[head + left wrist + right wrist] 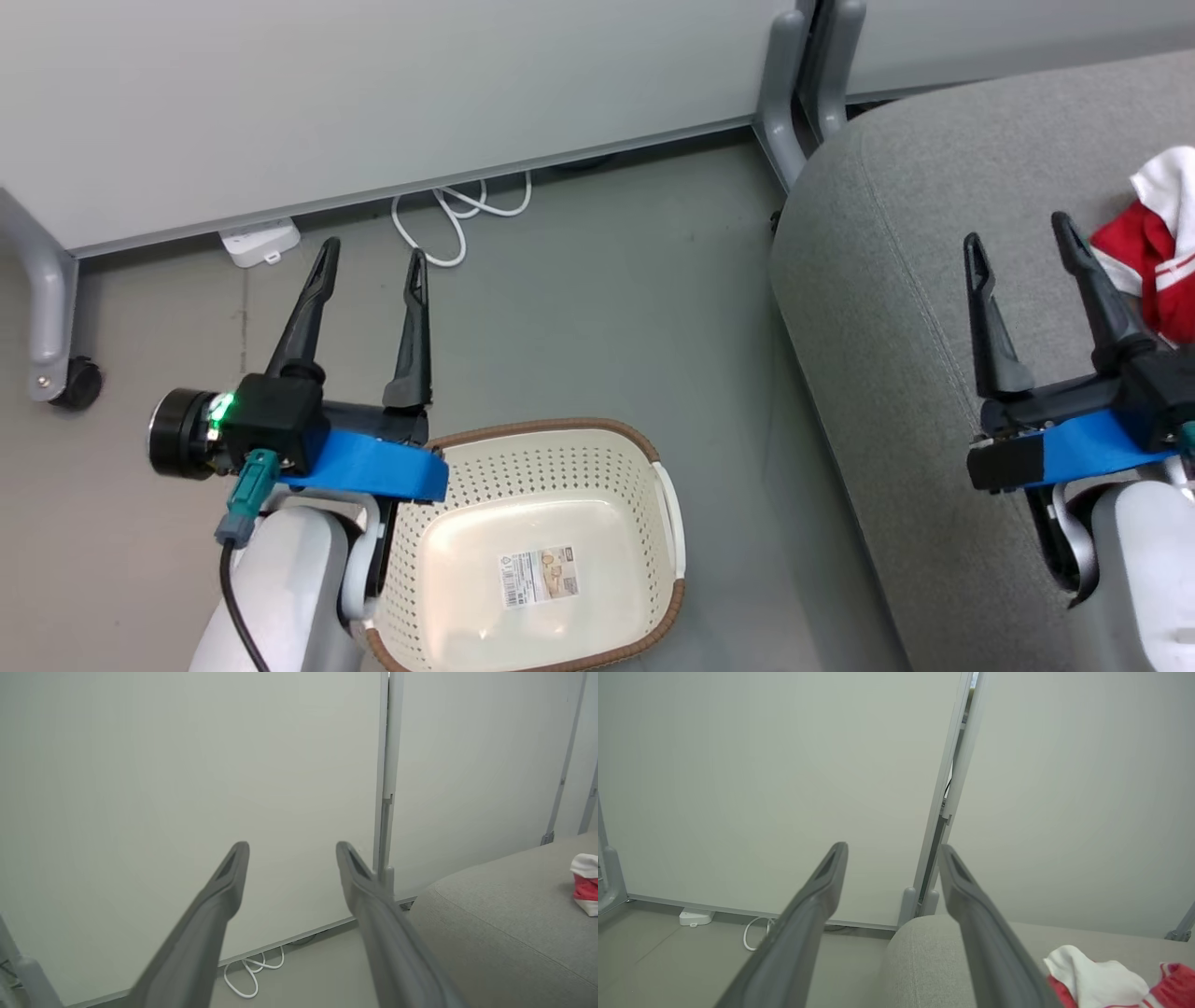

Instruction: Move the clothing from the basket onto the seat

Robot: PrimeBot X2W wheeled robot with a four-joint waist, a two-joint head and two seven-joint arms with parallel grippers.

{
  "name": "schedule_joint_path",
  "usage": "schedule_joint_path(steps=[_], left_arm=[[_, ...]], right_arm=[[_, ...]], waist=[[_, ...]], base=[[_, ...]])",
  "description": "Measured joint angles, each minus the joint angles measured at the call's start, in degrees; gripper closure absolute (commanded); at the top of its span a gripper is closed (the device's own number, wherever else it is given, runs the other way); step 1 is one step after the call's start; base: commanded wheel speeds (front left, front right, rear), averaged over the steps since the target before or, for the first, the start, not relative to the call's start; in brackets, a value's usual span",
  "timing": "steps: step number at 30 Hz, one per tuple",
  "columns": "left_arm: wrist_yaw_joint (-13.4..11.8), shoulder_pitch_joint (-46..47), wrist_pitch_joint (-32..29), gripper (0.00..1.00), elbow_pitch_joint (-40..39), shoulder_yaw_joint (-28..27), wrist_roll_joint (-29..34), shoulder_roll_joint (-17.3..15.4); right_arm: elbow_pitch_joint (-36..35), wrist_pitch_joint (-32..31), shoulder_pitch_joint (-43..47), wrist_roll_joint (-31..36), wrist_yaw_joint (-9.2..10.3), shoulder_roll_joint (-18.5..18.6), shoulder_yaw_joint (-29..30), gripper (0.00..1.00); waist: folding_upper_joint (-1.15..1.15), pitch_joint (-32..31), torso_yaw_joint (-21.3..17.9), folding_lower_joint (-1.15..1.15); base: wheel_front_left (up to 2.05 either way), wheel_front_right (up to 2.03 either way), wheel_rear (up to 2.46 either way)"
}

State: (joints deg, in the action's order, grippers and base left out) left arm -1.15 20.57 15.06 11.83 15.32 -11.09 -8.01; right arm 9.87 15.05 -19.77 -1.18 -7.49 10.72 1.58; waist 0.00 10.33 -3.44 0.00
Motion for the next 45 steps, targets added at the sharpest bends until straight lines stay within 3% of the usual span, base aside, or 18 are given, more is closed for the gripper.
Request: schedule_joint_path(steps=[15,31,45], left_arm=[[3.43,-10.07,0.00,0.00,1.30,-9.20,3.09,3.14],[6.14,-14.65,0.00,0.00,1.86,-11.26,5.06,4.82],[6.33,-14.94,0.00,0.00,2.31,-11.70,5.03,5.03]], right_arm=[[4.11,0.00,6.04,-1.41,0.00,-4.24,-1.77,0.00],[6.06,-0.01,11.17,-2.53,0.00,-5.88,-0.56,0.00],[6.93,0.00,11.78,-2.87,0.00,-6.20,-0.56,0.00]], waist=[[0.00,-6.59,4.57,0.00],[0.00,-9.31,6.69,0.00],[0.00,-9.61,6.71,0.00]], base=[[0.00,0.00,0.00],[0.00,0.00,0.00],[0.00,0.00,0.00]])
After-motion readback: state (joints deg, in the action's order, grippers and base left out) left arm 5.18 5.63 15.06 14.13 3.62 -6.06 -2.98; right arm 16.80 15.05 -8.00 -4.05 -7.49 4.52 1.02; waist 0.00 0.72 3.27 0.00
